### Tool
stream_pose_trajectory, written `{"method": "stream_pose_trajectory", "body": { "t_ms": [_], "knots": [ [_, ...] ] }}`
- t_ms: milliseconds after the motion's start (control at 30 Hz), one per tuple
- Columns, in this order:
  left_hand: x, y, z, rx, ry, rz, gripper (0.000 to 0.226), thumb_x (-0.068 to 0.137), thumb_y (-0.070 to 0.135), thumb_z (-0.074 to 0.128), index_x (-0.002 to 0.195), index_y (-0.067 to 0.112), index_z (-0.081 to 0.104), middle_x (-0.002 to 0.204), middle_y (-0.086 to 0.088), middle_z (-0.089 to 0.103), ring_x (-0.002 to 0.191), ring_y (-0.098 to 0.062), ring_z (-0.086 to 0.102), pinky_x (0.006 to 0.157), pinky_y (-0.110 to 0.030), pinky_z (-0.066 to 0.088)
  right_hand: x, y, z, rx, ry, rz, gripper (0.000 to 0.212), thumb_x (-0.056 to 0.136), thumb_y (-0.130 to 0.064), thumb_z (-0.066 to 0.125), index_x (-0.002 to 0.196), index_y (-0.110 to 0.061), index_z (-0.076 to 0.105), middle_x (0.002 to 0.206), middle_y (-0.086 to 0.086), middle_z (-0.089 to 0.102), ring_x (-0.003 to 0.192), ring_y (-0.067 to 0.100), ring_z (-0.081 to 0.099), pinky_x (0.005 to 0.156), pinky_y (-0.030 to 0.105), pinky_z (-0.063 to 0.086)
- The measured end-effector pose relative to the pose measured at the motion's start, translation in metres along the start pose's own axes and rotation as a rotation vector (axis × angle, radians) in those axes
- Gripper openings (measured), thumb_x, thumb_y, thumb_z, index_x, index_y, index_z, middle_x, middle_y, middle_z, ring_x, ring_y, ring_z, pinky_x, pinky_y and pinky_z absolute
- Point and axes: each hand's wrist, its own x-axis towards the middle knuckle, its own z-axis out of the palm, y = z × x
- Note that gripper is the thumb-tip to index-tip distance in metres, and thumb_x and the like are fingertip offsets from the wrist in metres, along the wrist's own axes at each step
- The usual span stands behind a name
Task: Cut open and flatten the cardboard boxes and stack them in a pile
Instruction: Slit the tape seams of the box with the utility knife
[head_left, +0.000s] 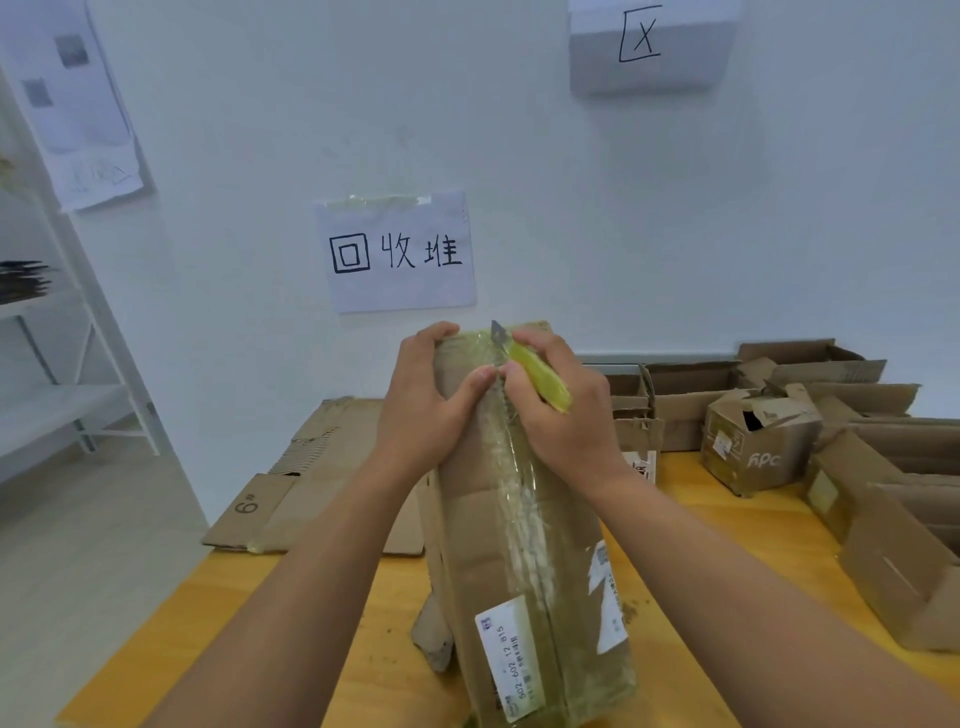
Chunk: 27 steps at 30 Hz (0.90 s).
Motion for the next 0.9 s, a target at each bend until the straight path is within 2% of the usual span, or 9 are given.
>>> {"method": "stream_pose_trajectory", "body": {
  "t_ms": [67, 167, 267, 467, 567, 667, 900],
  "knots": [
    [0.000, -0.002, 0.001, -0.003, -0.014, 0.003, 0.050, 0.089, 0.041, 0.069, 0.132, 0.030, 0.045, 0.123, 0.012, 0.046, 0.115, -0.004, 0.049, 0.099, -0.027, 0.043, 0.000, 0.001, 0.001, -0.034, 0.001, -0.042, 0.027, 0.091, -0.017, 0.061, 0.117, -0.010, 0.066, 0.088, -0.006, 0.067, 0.071, 0.011, 0.061, 0.068, 0.032, 0.052],
    [0.001, -0.006, 0.002, 0.007, -0.032, 0.010, 0.050, 0.090, 0.043, 0.066, 0.133, 0.030, 0.044, 0.125, 0.011, 0.045, 0.117, -0.006, 0.049, 0.102, -0.034, 0.044, -0.001, 0.002, 0.003, -0.095, -0.005, -0.074, 0.030, 0.092, -0.017, 0.061, 0.121, -0.011, 0.066, 0.097, 0.000, 0.071, 0.082, 0.019, 0.067, 0.074, 0.040, 0.055],
    [0.001, -0.007, 0.002, 0.009, -0.046, 0.012, 0.049, 0.092, 0.041, 0.064, 0.134, 0.030, 0.042, 0.126, 0.011, 0.043, 0.117, -0.007, 0.049, 0.102, -0.035, 0.044, -0.001, 0.003, 0.006, -0.124, -0.004, -0.093, 0.030, 0.093, -0.018, 0.060, 0.122, -0.011, 0.065, 0.103, 0.001, 0.072, 0.089, 0.021, 0.068, 0.076, 0.045, 0.055],
    [0.002, -0.008, 0.003, 0.000, 0.000, 0.014, 0.048, 0.087, 0.042, 0.063, 0.131, 0.029, 0.046, 0.122, 0.013, 0.045, 0.112, -0.003, 0.048, 0.096, -0.026, 0.042, -0.002, 0.004, 0.009, -0.188, -0.023, -0.115, 0.036, 0.095, -0.029, 0.052, 0.124, -0.012, 0.064, 0.111, 0.001, 0.071, 0.100, 0.021, 0.068, 0.080, 0.045, 0.056],
    [0.000, -0.008, 0.003, -0.005, 0.007, 0.023, 0.045, 0.089, 0.036, 0.066, 0.129, 0.027, 0.048, 0.122, 0.012, 0.046, 0.111, -0.002, 0.048, 0.093, -0.020, 0.040, -0.001, 0.003, 0.012, -0.218, -0.020, -0.120, 0.038, 0.094, -0.031, 0.050, 0.123, -0.011, 0.065, 0.109, 0.003, 0.071, 0.099, 0.022, 0.068, 0.079, 0.043, 0.057],
    [-0.001, -0.007, 0.002, -0.002, 0.015, 0.041, 0.046, 0.087, 0.039, 0.064, 0.129, 0.027, 0.048, 0.122, 0.012, 0.047, 0.111, 0.001, 0.047, 0.091, -0.010, 0.036, -0.002, 0.003, 0.014, -0.266, -0.021, -0.147, 0.037, 0.095, -0.031, 0.049, 0.120, -0.009, 0.066, 0.106, 0.005, 0.071, 0.095, 0.023, 0.068, 0.074, 0.044, 0.057],
    [-0.002, -0.008, 0.002, 0.000, 0.033, 0.045, 0.044, 0.090, 0.030, 0.069, 0.129, 0.026, 0.049, 0.122, 0.012, 0.047, 0.110, -0.002, 0.049, 0.089, -0.009, 0.036, -0.004, 0.005, 0.011, -0.246, -0.038, -0.156, 0.036, 0.095, -0.030, 0.049, 0.117, -0.007, 0.066, 0.103, 0.006, 0.071, 0.092, 0.024, 0.068, 0.074, 0.044, 0.056]
  ]
}}
